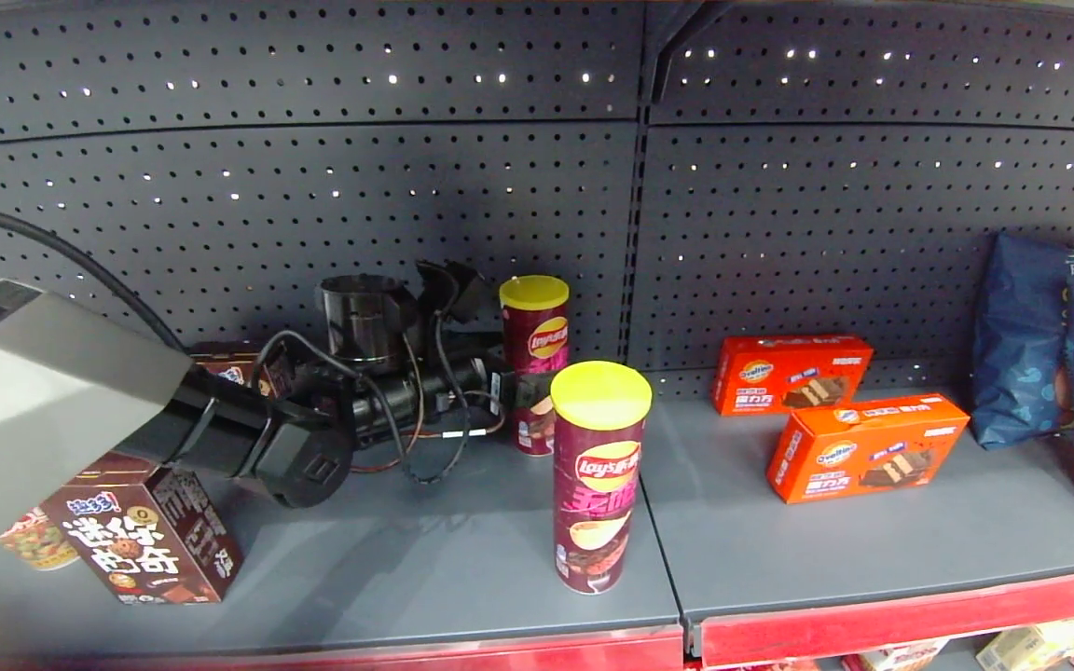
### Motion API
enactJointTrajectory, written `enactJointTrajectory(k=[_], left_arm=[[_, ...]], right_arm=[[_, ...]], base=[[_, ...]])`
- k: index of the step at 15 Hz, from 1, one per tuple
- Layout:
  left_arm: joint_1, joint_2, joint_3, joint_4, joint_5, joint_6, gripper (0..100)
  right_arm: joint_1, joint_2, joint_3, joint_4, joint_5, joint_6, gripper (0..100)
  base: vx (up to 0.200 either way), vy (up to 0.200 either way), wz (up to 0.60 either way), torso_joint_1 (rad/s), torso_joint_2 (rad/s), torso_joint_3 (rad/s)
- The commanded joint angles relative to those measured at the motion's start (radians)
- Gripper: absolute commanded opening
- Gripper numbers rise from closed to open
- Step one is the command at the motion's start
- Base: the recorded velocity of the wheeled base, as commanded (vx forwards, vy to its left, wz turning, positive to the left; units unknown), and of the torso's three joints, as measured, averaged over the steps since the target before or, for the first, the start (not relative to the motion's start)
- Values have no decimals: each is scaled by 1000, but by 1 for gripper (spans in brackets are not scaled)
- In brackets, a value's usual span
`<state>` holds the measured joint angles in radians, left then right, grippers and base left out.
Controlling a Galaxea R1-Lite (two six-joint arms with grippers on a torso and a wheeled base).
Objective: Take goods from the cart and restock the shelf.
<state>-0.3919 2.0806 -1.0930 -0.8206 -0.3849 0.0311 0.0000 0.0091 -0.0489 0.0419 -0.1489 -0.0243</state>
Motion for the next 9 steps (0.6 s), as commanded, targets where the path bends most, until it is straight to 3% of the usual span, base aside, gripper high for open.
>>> enactJointTrajectory(k=[1,2,5,9], left_arm=[[2,-73,73,-25,4,0,100],[13,-99,125,-75,17,3,100],[44,-169,205,-97,23,23,100],[81,-257,226,-97,40,23,100]], right_arm=[[0,2,1,0,0,0,100],[0,2,1,0,0,0,100],[0,2,1,0,2,0,100],[0,2,0,1,2,0,100]], base=[[0,0,0,0,0,0],[0,0,0,0,0,0],[0,0,0,0,0,0],[0,0,0,0,0,0]])
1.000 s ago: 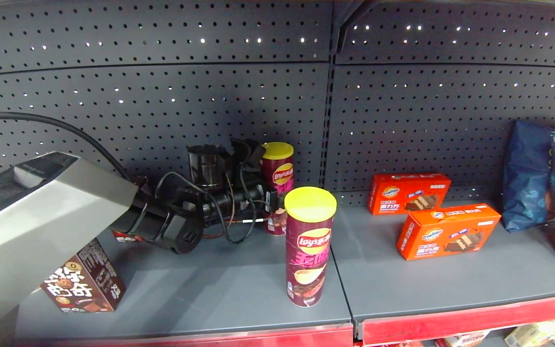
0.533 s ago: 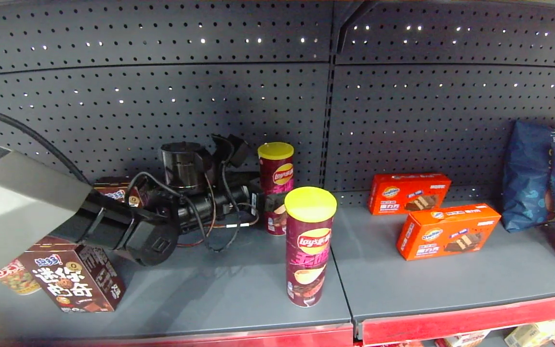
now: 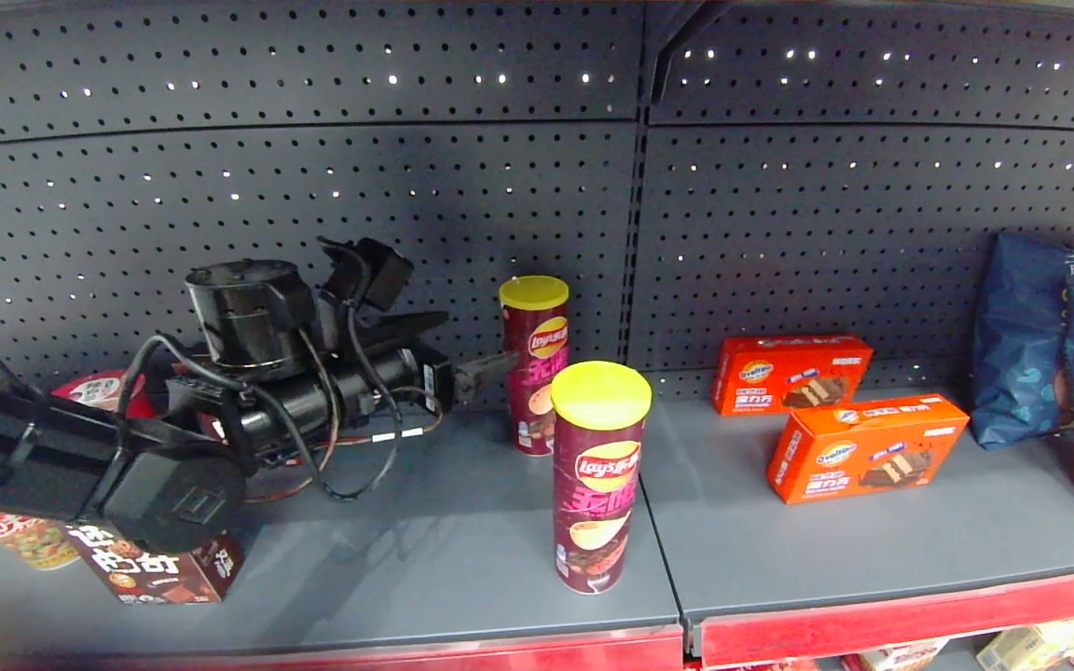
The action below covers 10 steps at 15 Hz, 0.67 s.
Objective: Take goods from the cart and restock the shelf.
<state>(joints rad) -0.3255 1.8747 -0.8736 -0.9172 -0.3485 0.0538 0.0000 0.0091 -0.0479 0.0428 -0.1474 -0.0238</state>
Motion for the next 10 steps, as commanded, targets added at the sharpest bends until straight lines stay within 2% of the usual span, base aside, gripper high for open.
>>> enactJointTrajectory(k=[1,2,5,6,8,10], left_arm=[[23,-91,2,8,11,-2,100],[25,-94,2,8,13,-2,100],[25,-224,35,35,138,-8,100],[25,-289,45,86,181,-8,100],[37,-394,68,124,198,-8,100],[52,-496,96,178,240,-8,100]], right_arm=[[0,2,0,0,0,-1,100],[0,2,-1,0,0,-1,100],[3,9,-3,5,6,-1,100],[6,12,-9,19,9,-1,100],[9,45,-18,37,34,-1,100],[21,124,-52,25,48,-1,100]], base=[[0,0,0,0,0,0],[0,0,0,0,0,0],[0,0,0,0,0,0],[0,0,0,0,0,0],[0,0,0,0,0,0],[0,0,0,0,0,0]])
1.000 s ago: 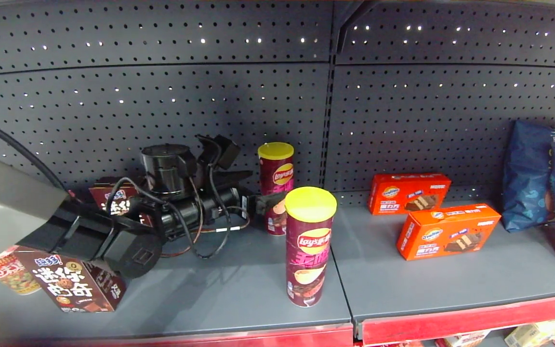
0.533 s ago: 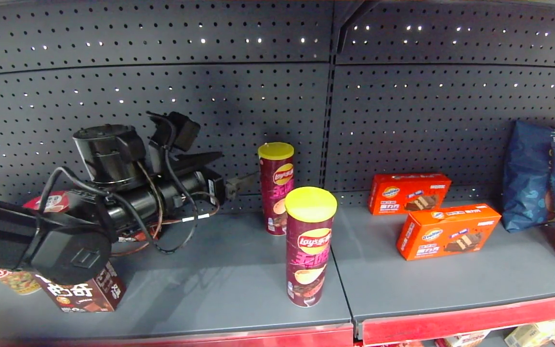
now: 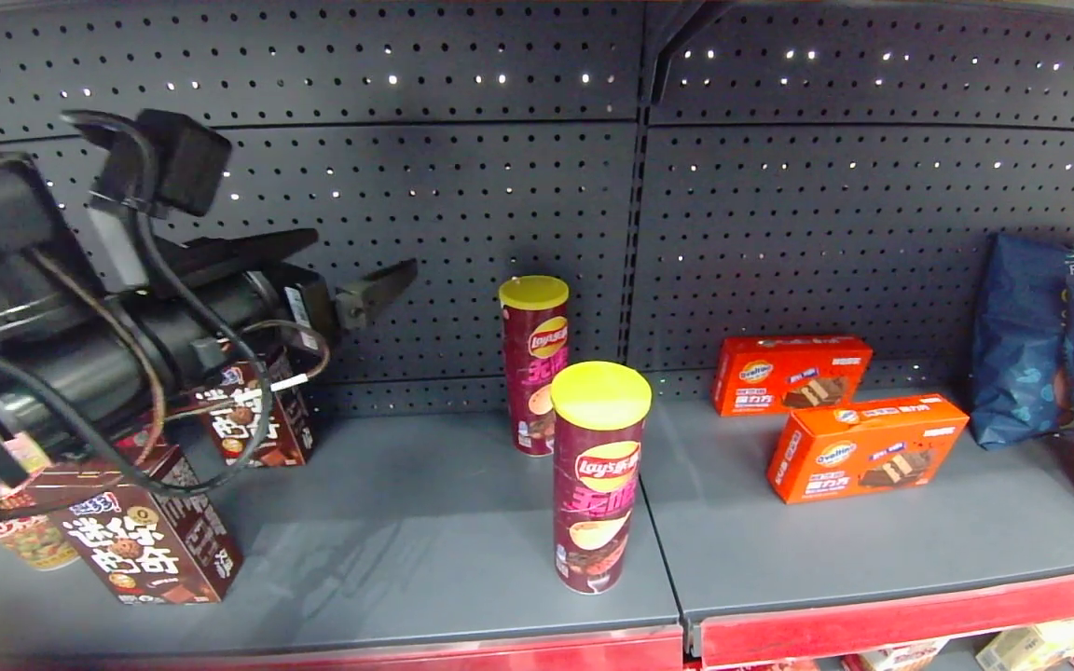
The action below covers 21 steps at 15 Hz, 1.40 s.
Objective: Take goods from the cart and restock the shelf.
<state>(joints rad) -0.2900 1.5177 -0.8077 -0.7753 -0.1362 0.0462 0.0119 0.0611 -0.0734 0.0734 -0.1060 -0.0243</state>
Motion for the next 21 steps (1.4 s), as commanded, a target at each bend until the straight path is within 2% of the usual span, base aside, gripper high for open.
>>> enactJointTrajectory(k=[1,4,6,8,10,11,13,14,15,18,19,21], left_arm=[[35,-175,45,53,44,0,100],[118,-313,157,68,75,-3,100],[223,-430,260,68,75,-6,100],[285,-514,317,70,78,-48,100],[318,-573,358,71,98,-71,100],[339,-636,413,74,124,-75,100],[385,-731,519,74,135,-75,100],[397,-760,548,74,135,-75,100],[420,-840,628,76,135,-77,100],[425,-938,709,76,118,-77,100],[422,-973,723,76,109,-78,100],[417,-1007,771,76,95,-78,100]], right_arm=[[11,108,-51,-6,11,0,100],[59,307,-181,-32,57,7,100],[112,533,-266,-175,74,12,100],[158,688,-272,-319,74,10,100],[191,780,-270,-400,74,10,100],[221,850,-275,-446,74,9,100],[272,898,-295,-449,74,7,100],[283,911,-305,-449,74,7,100],[301,971,-358,-446,68,7,100],[318,1099,-450,-457,48,9,100],[322,1175,-503,-500,2,14,100],[333,1255,-520,-603,-40,14,100]], base=[[0,0,0,0,0,0],[0,0,0,0,0,0],[0,0,0,0,0,0],[0,0,0,0,0,0],[0,0,0,0,0,0],[0,0,0,0,0,0],[0,0,0,0,0,0],[0,0,0,0,0,0],[0,0,0,0,0,0],[0,0,0,0,0,0],[0,0,0,0,0,0],[0,0,0,0,0,0]])
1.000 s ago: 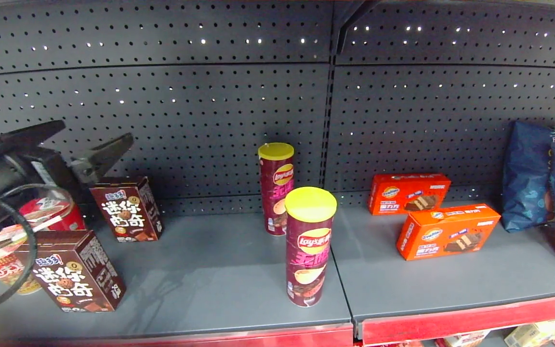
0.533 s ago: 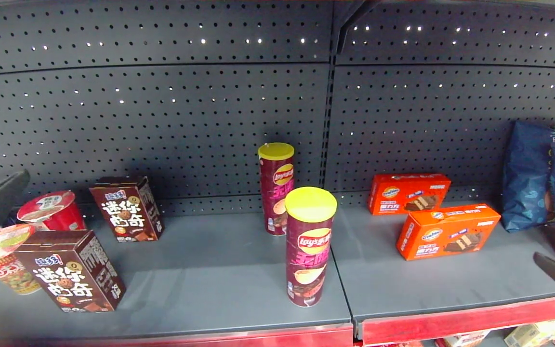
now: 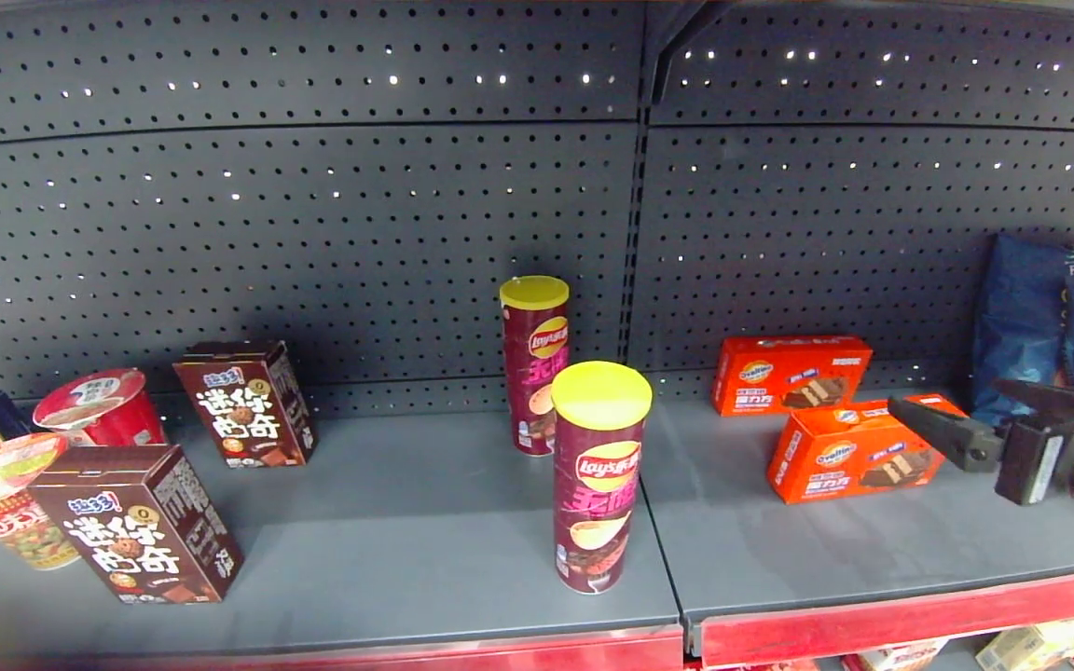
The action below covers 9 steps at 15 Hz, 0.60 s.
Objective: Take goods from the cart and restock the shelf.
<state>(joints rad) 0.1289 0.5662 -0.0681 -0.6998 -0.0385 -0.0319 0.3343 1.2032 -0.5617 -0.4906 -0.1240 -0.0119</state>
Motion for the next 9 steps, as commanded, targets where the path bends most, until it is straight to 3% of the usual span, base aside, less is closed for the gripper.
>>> enactJointTrajectory(k=[1,3,6,7,9], left_arm=[[1,-92,68,9,-17,0,100],[3,-161,68,132,-20,-8,100],[-2,-359,67,381,-72,-6,100],[-2,-454,48,516,-83,-5,100],[-2,-473,40,579,-93,-6,100]], right_arm=[[37,161,-17,-117,-28,0,100],[94,177,13,-151,-45,10,100],[137,174,26,-152,-45,17,100],[140,177,29,-152,-40,18,100],[177,179,65,-152,-37,18,100]], base=[[0,0,0,0,0,0],[0,0,0,0,0,0],[0,0,0,0,0,0],[0,0,0,0,0,0],[0,0,0,0,0,0]])
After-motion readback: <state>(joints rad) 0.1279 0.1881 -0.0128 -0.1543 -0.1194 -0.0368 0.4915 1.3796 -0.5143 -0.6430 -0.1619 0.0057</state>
